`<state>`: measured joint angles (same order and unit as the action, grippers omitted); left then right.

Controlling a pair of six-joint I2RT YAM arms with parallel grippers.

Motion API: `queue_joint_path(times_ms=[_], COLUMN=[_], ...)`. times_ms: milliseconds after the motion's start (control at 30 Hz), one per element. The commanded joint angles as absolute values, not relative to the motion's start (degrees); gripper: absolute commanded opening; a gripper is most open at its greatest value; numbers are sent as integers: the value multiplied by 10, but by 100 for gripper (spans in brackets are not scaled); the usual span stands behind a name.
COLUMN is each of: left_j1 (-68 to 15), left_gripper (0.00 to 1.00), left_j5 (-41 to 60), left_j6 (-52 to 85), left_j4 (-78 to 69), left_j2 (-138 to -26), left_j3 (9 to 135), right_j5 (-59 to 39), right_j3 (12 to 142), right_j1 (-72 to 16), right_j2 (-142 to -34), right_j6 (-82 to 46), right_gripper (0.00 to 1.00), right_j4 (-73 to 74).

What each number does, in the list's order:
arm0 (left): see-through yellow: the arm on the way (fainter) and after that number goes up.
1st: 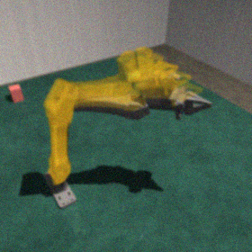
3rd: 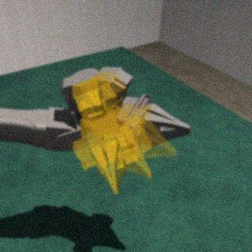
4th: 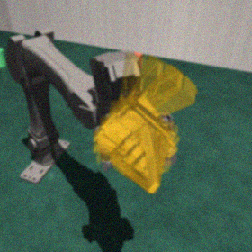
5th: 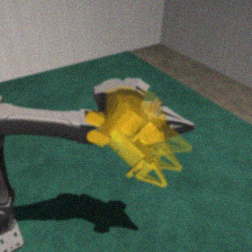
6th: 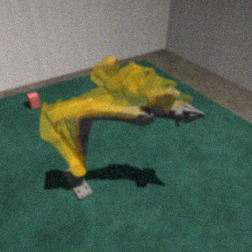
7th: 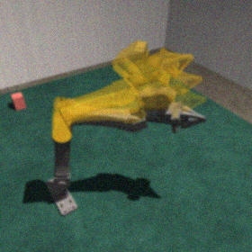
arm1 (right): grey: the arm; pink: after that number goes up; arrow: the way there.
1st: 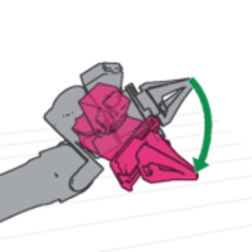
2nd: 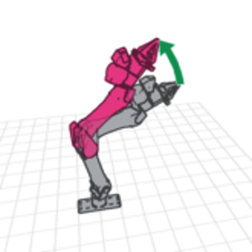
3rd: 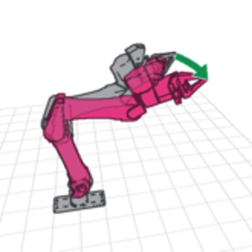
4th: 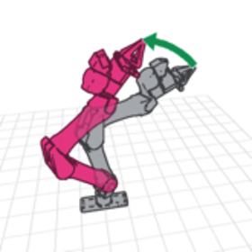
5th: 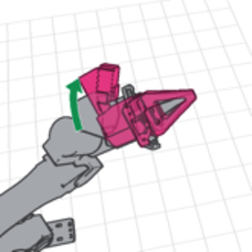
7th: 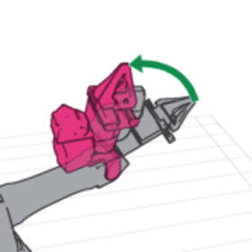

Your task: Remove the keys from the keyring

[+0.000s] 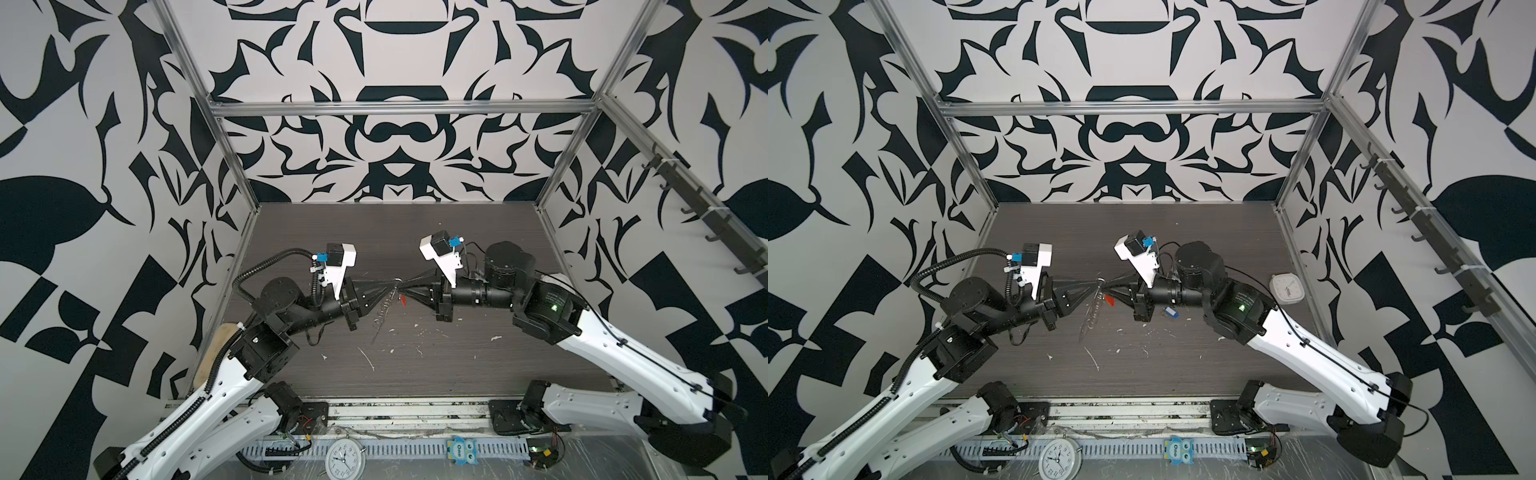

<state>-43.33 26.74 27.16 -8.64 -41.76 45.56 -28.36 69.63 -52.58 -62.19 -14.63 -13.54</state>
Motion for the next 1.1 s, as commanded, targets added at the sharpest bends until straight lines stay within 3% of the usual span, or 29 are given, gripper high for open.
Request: queue_joint_path(times_ms=[0, 33, 133, 200, 533, 933, 1067], left_j1=[-434, -434, -434, -434, -434, -434, -434], left_gripper=[0, 3, 30, 38, 38, 16, 16], left_j5=[276, 280, 280, 291, 381, 395, 393], left_j6=[273, 268, 229, 208, 147, 144, 149], left_j4=[-87, -70, -2, 42, 186, 190, 182], left_j2=[-417, -415, -407, -408, -483, -498, -503], left_j3=[470, 476, 493, 508, 604, 614, 614], right_j5=[-295, -295, -299, -310, -330, -328, -331], right_j3=[733, 744, 790, 825, 992, 1012, 1017], right_j1=[-527, -524, -521, -518, -517, -517, -517], right_j2=[-624, -625, -635, -650, -749, -765, -769], right_j6=[-133, -123, -84, -53, 59, 59, 56], right_gripper=[0, 0, 0, 0, 0, 0, 0], right_j4=[-153, -176, -272, -340, -585, -591, -593])
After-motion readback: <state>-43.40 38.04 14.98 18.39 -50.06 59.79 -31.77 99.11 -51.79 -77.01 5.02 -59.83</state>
